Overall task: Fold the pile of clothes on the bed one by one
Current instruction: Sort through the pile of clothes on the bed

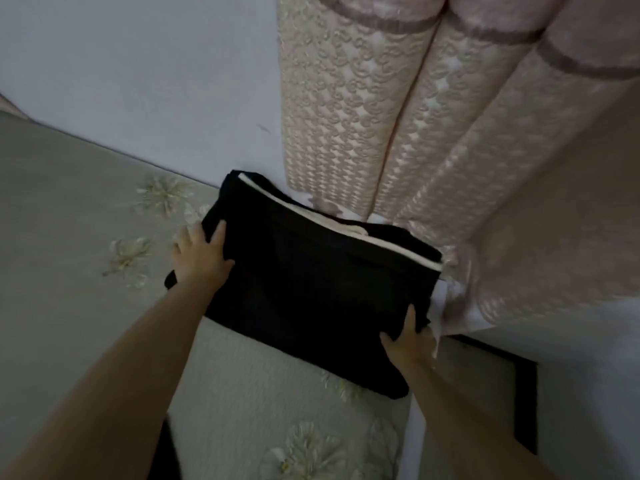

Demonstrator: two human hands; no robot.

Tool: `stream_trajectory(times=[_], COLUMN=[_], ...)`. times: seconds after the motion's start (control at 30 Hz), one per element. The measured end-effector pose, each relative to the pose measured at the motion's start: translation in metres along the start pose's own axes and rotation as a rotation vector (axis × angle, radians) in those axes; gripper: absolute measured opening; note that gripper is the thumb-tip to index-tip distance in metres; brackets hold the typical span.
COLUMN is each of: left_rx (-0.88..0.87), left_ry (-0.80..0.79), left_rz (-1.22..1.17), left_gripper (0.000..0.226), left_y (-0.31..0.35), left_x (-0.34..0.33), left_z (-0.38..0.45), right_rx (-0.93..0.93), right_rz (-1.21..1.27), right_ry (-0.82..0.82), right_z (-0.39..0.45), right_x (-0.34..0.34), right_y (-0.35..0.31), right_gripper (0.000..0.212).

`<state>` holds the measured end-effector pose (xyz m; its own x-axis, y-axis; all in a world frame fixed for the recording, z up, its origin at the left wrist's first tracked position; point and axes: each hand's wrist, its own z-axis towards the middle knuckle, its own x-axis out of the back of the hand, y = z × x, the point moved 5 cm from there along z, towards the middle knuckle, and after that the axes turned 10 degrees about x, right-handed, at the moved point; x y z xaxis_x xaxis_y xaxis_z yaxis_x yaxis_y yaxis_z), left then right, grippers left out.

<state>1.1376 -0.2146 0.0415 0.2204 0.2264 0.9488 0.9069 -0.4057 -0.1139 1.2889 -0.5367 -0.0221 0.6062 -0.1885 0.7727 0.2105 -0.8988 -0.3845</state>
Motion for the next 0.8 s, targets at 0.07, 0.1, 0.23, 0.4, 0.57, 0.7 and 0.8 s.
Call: stream_trajectory(times=[0.07,0.1,0.23,0.4,0.57,0.7,0.8], left_rx=[-0.026,-0.034,0.021,0.238,0.401,0.643,0.845], left_ry=[-0.129,-0.183,-0.228,-0.119,0.036,0.158,0.237], left_rz=[0.019,0.0,-0.084,-0.173,-0.293,-0.356,-0.362], left_gripper=[0.07,0.067,0.058,0.053,0.052,0.052,0.05], left_y=[0.011,0.015,0.015,-0.02,-0.067,-0.121,-0.153], left_x=[-0.04,-0.056,-0.084,-0.066,-0.034,-0.016,-0.017], left_z=[-0.02,-0.033,-0.075,-0.123,-0.194,-0.275,-0.361], right_rx=[-0.146,-0.153,0.114,0.643,1.07,1.371,1.597], right_rz=[-0.087,-0.109,-0.356,-0.566,-0.629,-0.633,-0.611], right_ry=[-0.108,-0.105,0.016,0.003,-0.068,-0.118,-0.169], right_z=[0.002,0.004,0.007,-0.019,-0.065,-0.126,-0.191], right_x=[-0.008,-0.008,0.0,-0.004,-0.006,-0.017,-0.039], right_y=[0.015,0.019,0.0,-0.059,-0.127,-0.178,-0.199], right_gripper=[0.076,0.071,0.052,0.054,0.061,0.062,0.062])
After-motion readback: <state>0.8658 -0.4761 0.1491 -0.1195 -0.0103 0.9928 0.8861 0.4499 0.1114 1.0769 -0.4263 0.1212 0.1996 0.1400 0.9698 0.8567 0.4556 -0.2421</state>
